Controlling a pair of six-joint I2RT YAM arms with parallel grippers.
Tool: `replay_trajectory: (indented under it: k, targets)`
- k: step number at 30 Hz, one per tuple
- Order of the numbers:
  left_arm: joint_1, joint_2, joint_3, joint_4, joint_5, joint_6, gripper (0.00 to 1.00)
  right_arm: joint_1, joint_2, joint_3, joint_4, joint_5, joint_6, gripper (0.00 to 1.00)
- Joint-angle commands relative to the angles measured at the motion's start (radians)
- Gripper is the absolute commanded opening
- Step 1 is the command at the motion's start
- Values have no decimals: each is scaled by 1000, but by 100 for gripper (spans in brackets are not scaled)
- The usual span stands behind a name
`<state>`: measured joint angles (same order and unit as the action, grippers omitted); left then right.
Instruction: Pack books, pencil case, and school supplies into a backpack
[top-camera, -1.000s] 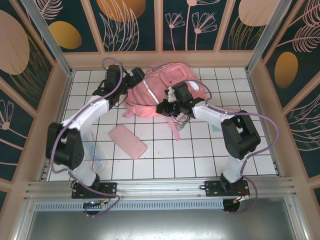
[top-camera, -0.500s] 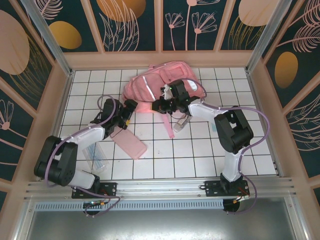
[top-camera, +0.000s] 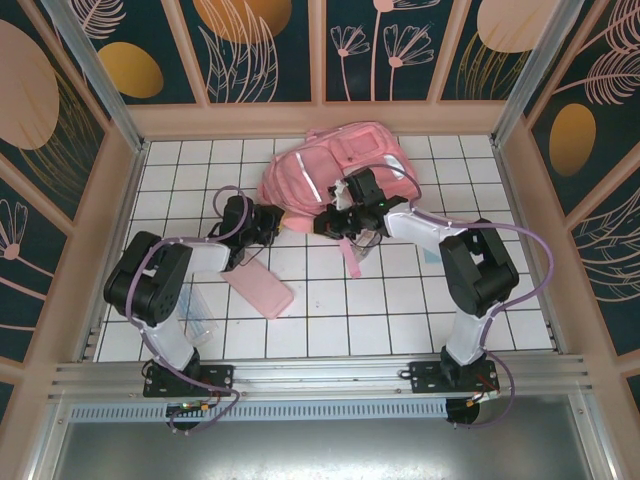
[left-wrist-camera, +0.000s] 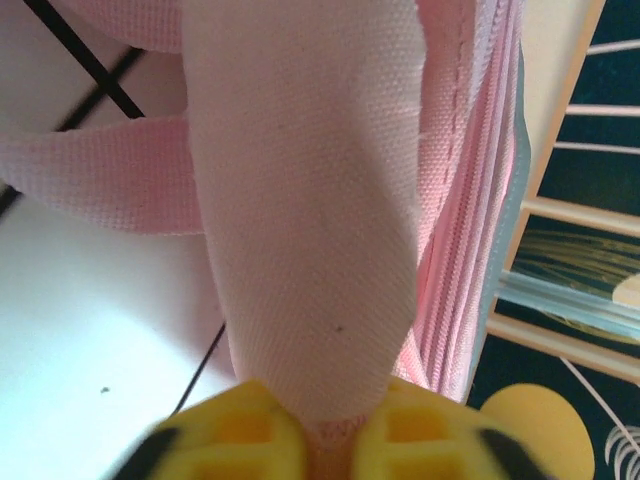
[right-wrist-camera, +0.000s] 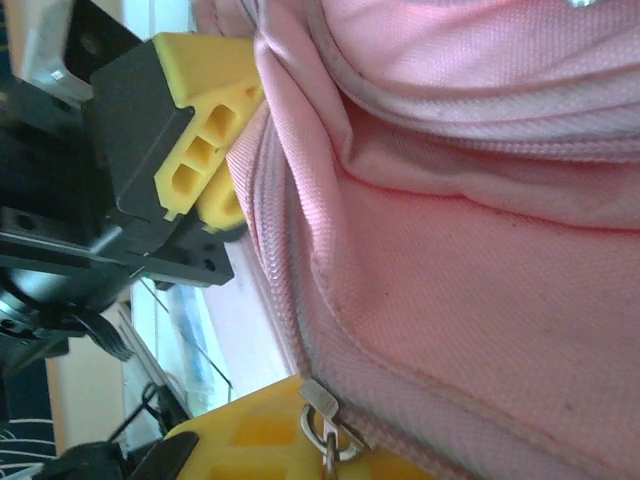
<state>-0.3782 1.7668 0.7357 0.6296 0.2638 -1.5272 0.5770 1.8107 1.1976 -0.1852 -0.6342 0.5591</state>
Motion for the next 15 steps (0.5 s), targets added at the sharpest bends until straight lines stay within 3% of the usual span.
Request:
replay_trajectory:
  k: [1,7,15]
  targets:
    - [14,-5,11,107,-28,-6,0,-5,-28,37,-272,54,-185,0]
    - [14,-108,34,-33,-71,96,0,-79,29,100,-545,476,-335,0]
    - [15,-192,-4,-86,-109,124,0,-215,41,139,-614,780,-361,0]
